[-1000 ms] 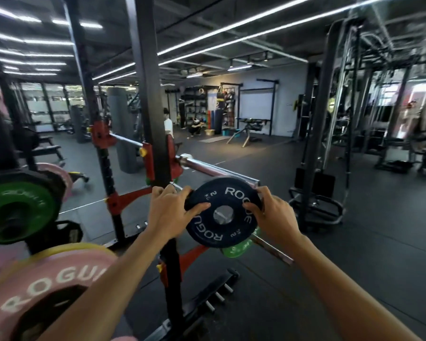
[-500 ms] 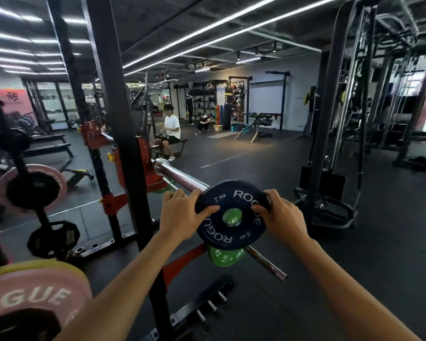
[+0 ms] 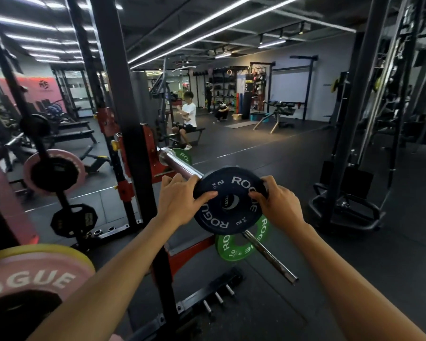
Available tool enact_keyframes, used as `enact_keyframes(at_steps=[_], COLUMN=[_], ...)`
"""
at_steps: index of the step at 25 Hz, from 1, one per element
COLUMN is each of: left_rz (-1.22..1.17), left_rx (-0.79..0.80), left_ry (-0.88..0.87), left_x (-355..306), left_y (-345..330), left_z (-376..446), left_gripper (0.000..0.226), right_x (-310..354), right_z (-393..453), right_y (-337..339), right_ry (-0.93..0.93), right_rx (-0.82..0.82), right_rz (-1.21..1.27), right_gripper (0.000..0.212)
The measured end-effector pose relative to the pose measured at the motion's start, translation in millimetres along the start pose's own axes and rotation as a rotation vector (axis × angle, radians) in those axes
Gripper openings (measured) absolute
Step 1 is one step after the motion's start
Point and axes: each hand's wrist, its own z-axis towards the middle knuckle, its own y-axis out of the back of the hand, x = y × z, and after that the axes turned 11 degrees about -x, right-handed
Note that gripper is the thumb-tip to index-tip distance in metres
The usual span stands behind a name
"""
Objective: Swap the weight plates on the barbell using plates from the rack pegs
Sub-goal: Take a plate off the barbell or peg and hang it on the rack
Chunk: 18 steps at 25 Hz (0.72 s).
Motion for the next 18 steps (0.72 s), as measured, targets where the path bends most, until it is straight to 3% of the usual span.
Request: enact_keyframes(at_steps=[4, 8, 14, 18], left_rz=[0.077, 0.145, 0.263, 0.359], left_rx=[-0.027, -0.086, -0.161, -0.100], left_ry=[0.073, 0.114, 0.158, 0.250], left_x=[-1, -7, -28, -27], left_y=[-11, -13, -11, -13], left_z=[-2, -9, -10, -6], left_gripper=[0.068, 0.066, 0.056, 0.062], right_x=[-13, -22, -30, -30], right_z=[17, 29, 44, 59], right_y=[-22, -37, -66, -84], right_ry=[0.119, 0.177, 0.214, 0.273], right_rx=[0.061, 0.066, 0.163, 0.127], right_rz=[0.080, 0.174, 0.274, 0.313], right_gripper=[0.053, 0.044, 0.049, 0.048])
